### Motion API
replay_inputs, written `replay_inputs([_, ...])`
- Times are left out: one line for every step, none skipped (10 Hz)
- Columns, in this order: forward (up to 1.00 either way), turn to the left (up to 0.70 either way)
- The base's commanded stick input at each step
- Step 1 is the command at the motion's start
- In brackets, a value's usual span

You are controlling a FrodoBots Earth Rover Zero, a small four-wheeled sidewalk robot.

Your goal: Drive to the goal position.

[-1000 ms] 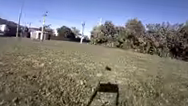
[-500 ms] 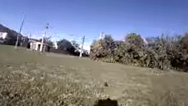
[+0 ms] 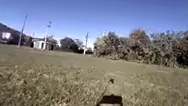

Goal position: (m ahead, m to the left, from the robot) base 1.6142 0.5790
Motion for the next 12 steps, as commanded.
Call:
replay_inputs([1.00, 0.00])
replay_inputs([1.00, 0.00])
replay_inputs([1.00, 0.00])
replay_inputs([1.00, 0.00])
replay_inputs([1.00, 0.00])
replay_inputs([1.00, 0.00])
replay_inputs([1.00, 0.00])
replay_inputs([1.00, 0.00])
replay_inputs([1.00, 0.00])
replay_inputs([1.00, 0.00])
replay_inputs([1.00, 0.00])
replay_inputs([1.00, 0.00])
